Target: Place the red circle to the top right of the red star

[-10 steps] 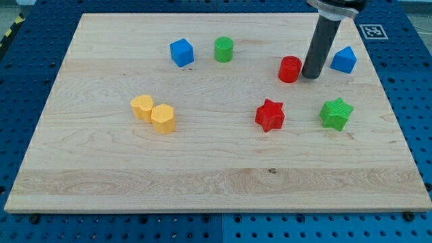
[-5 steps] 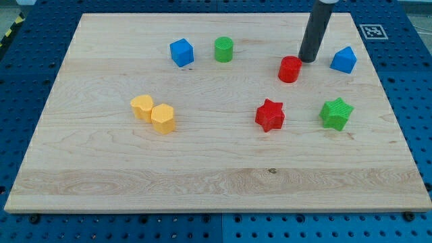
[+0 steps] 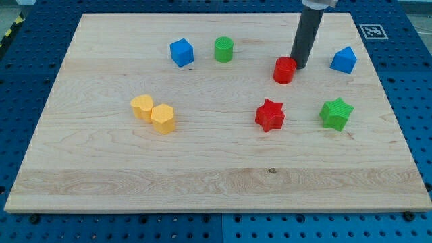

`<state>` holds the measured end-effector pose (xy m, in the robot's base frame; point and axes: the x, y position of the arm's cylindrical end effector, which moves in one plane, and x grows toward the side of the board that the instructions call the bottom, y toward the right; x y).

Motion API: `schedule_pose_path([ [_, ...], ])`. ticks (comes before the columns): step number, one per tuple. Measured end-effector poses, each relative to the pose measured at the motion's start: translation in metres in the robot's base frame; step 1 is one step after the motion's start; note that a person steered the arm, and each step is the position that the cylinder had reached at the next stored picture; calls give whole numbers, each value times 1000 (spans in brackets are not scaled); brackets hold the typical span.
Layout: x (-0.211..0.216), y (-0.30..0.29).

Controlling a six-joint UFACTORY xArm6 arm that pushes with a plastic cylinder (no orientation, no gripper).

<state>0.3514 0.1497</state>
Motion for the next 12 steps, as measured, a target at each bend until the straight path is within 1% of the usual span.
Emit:
schedule_pose_path([
  [2,0,0],
  [3,-6,0],
  [4,-23,-2],
  [5,-31,-9],
  [6,-31,-19],
  [8,-13,-21],
  [9,13,-21],
  [10,27,-21],
  [12,33,-21],
])
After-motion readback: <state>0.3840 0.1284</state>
